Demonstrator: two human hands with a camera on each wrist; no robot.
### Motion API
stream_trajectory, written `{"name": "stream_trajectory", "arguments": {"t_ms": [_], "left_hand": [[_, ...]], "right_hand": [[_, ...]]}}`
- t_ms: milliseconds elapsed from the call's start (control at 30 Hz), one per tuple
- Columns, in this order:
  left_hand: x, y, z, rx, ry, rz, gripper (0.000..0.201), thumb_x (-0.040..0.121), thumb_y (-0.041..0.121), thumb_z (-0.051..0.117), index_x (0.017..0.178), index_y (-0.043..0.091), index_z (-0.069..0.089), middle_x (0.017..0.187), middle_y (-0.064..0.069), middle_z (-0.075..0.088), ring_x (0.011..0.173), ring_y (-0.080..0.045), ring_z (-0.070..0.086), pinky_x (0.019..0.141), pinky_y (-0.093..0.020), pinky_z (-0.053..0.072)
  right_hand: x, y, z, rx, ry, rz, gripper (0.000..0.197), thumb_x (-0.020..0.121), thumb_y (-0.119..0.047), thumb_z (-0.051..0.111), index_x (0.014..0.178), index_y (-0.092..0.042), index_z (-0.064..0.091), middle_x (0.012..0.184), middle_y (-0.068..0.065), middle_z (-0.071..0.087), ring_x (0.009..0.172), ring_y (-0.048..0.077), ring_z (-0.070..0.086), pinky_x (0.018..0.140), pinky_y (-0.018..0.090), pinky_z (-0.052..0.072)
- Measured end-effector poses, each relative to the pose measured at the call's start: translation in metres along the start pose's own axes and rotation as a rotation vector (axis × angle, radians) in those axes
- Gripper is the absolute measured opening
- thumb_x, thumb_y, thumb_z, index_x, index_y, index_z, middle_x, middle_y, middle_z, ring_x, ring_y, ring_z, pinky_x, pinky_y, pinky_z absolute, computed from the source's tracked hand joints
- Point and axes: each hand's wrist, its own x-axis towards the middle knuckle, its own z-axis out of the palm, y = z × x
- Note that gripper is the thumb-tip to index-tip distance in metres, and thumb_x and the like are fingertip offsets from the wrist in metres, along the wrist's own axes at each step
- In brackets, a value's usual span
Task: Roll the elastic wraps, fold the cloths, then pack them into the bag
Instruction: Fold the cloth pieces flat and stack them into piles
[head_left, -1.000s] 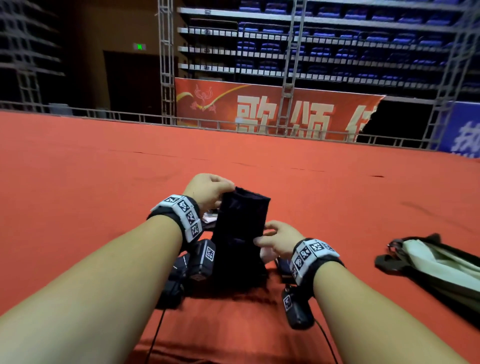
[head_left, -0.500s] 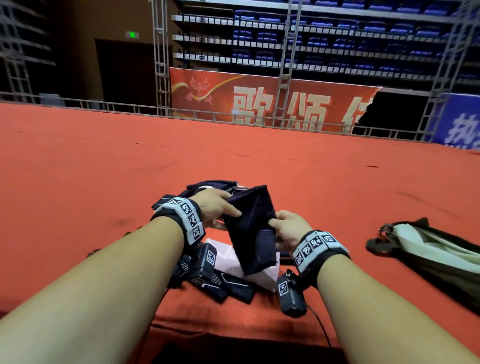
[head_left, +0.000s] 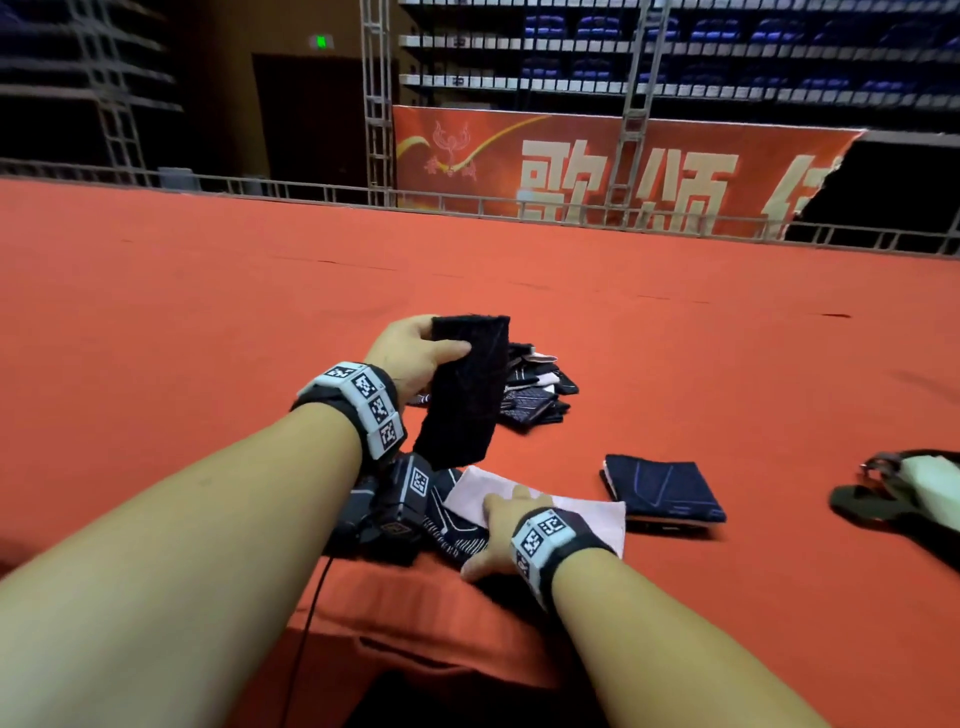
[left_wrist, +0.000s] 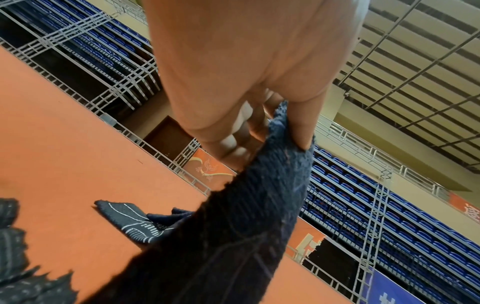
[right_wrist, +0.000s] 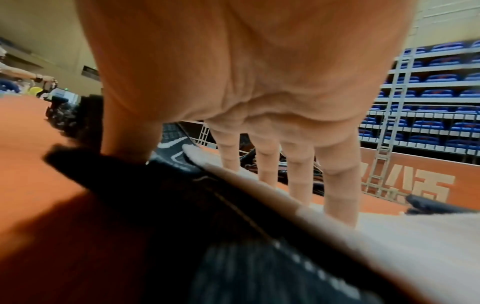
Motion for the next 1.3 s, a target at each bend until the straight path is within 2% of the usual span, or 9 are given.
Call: {"name": "stream_trajectory", "arguments": {"t_ms": [167, 333, 467, 667, 833, 900, 1033, 1200, 1300], "left_hand": [[0.012, -0.01, -0.007, -0.061, 0.015, -0.025, 0.019, 0.09, 0.003, 0.07, 0.108, 0.011, 0.074, 0.097, -0.013, 0.077, 0.08, -0.026, 0.074, 0.061, -0.03, 0.057], [0.027, -0.007, -0.005, -0.179, 0.039, 0.013, 0.02, 0.093, 0.006, 0.068, 0.113, 0.008, 0.072, 0.1, -0.013, 0.077, 0.082, -0.024, 0.074, 0.062, -0.03, 0.058], [0.039, 0.003, -0.005, -0.319, 0.069, 0.046, 0.019, 0.094, 0.005, 0.065, 0.111, 0.011, 0.071, 0.098, -0.009, 0.075, 0.08, -0.021, 0.072, 0.065, -0.032, 0.059], [0.046, 0.008, 0.002, -0.429, 0.015, 0.038, 0.018, 0.096, -0.001, 0.06, 0.11, 0.008, 0.068, 0.094, -0.008, 0.075, 0.077, -0.02, 0.072, 0.065, -0.03, 0.061], [0.039, -0.003, 0.02, -0.342, -0.11, -0.041, 0.028, 0.096, -0.002, 0.059, 0.123, -0.001, 0.064, 0.108, -0.019, 0.071, 0.088, -0.028, 0.069, 0.075, -0.037, 0.062], [0.031, -0.005, 0.028, -0.313, -0.17, -0.057, 0.027, 0.097, -0.001, 0.059, 0.124, 0.0, 0.063, 0.107, -0.019, 0.071, 0.087, -0.027, 0.069, 0.075, -0.036, 0.062], [0.019, -0.008, 0.038, -0.325, -0.251, -0.081, 0.028, 0.098, 0.001, 0.058, 0.126, -0.001, 0.061, 0.111, -0.02, 0.07, 0.095, -0.031, 0.069, 0.081, -0.04, 0.061], [-0.002, -0.007, 0.055, -0.419, -0.345, -0.111, 0.029, 0.098, -0.003, 0.055, 0.126, -0.001, 0.061, 0.109, -0.018, 0.071, 0.089, -0.027, 0.072, 0.078, -0.038, 0.062], [-0.008, -0.006, 0.064, -0.459, -0.352, -0.105, 0.028, 0.098, -0.002, 0.056, 0.125, 0.002, 0.062, 0.106, -0.016, 0.072, 0.087, -0.025, 0.072, 0.079, -0.039, 0.062]], "right_hand": [[0.017, 0.017, -0.03, 0.049, 0.069, -0.117, 0.037, 0.084, -0.033, 0.059, 0.12, -0.027, 0.063, 0.106, 0.006, 0.071, 0.09, 0.03, 0.065, 0.077, 0.03, 0.053], [0.035, 0.036, -0.059, 0.154, 0.078, -0.086, 0.02, 0.085, -0.024, 0.065, 0.101, -0.017, 0.074, 0.089, 0.005, 0.068, 0.083, 0.026, 0.06, 0.07, 0.025, 0.043], [0.054, 0.068, -0.099, 0.273, 0.274, 0.053, 0.012, 0.082, -0.022, 0.064, 0.082, -0.012, 0.07, 0.083, 0.008, 0.068, 0.083, 0.03, 0.064, 0.065, 0.026, 0.041], [0.062, 0.095, -0.142, 0.46, 0.678, 0.34, 0.041, 0.092, -0.022, 0.055, 0.132, -0.013, 0.054, 0.129, 0.021, 0.056, 0.117, 0.043, 0.054, 0.096, 0.038, 0.043], [0.056, 0.084, -0.127, 0.764, 0.344, 0.019, 0.065, 0.063, -0.017, 0.059, 0.127, -0.03, 0.063, 0.124, 0.0, 0.068, 0.107, 0.024, 0.066, 0.093, 0.038, 0.053], [0.047, 0.08, -0.113, 0.947, 0.199, -0.032, 0.059, 0.056, -0.013, 0.061, 0.11, -0.031, 0.074, 0.116, -0.004, 0.073, 0.102, 0.019, 0.065, 0.087, 0.038, 0.053], [0.021, 0.08, -0.097, 1.203, 0.059, -0.053, 0.024, 0.084, -0.016, 0.073, 0.107, -0.022, 0.07, 0.103, -0.001, 0.073, 0.099, 0.014, 0.062, 0.089, 0.035, 0.043], [0.002, 0.094, -0.074, 1.466, 0.086, -0.053, 0.03, 0.088, -0.016, 0.074, 0.118, -0.016, 0.067, 0.116, 0.002, 0.073, 0.11, 0.02, 0.066, 0.109, 0.044, 0.044], [-0.017, 0.099, -0.068, 1.494, 0.114, -0.095, 0.028, 0.091, -0.011, 0.069, 0.119, -0.007, 0.068, 0.115, 0.016, 0.073, 0.105, 0.032, 0.069, 0.101, 0.05, 0.051]]}}
